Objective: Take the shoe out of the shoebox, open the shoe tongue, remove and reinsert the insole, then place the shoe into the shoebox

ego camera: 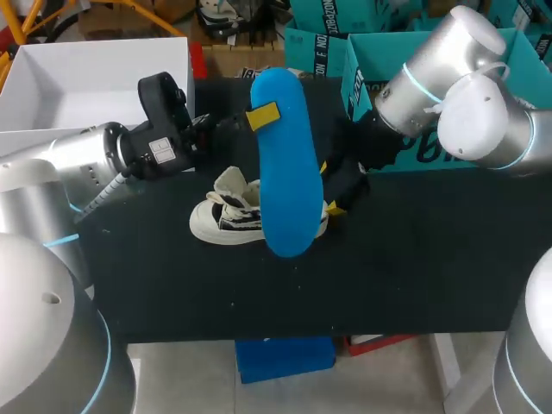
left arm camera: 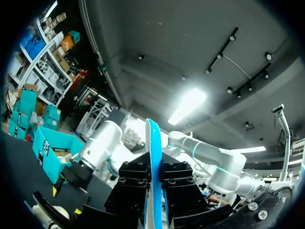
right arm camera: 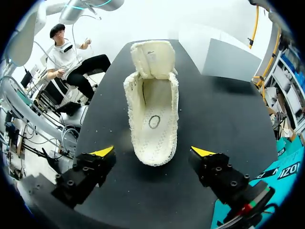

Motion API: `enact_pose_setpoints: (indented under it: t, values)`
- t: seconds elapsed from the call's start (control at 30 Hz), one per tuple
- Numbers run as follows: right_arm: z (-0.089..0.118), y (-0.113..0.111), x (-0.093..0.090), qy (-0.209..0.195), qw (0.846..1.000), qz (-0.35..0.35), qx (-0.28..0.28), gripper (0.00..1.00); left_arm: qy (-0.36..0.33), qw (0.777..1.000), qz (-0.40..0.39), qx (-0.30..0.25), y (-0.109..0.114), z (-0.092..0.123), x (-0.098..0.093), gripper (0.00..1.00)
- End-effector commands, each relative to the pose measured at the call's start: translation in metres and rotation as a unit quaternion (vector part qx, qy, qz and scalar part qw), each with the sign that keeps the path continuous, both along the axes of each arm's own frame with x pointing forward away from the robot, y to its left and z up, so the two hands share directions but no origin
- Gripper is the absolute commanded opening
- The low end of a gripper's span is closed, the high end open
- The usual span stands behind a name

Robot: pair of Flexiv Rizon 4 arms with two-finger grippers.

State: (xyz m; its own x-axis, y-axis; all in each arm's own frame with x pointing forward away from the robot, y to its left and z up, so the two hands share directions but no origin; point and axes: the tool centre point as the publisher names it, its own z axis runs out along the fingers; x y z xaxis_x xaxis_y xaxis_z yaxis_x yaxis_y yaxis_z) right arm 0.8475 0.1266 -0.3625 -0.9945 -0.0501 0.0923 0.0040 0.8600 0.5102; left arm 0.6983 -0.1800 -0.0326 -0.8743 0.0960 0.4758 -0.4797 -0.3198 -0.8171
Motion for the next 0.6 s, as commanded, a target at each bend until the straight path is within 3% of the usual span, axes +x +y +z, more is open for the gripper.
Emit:
enact_pose_setpoints:
  t: [0.03, 0.6]
  values:
    - [0.0100, 0.0027, -0.0058, -0.018, 0.990, 0.006, -0.139, 1.00, 0.000, 1.000, 0.001, 0.000, -0.0014, -0.0005, -0.0003, 0.00]
    - [0.0159, 0.0077, 0.0002, -0.040, 0.974, -0.012, -0.221, 1.00, 0.000, 1.000, 0.001, 0.000, -0.0014, -0.0005, -0.0003, 0.00]
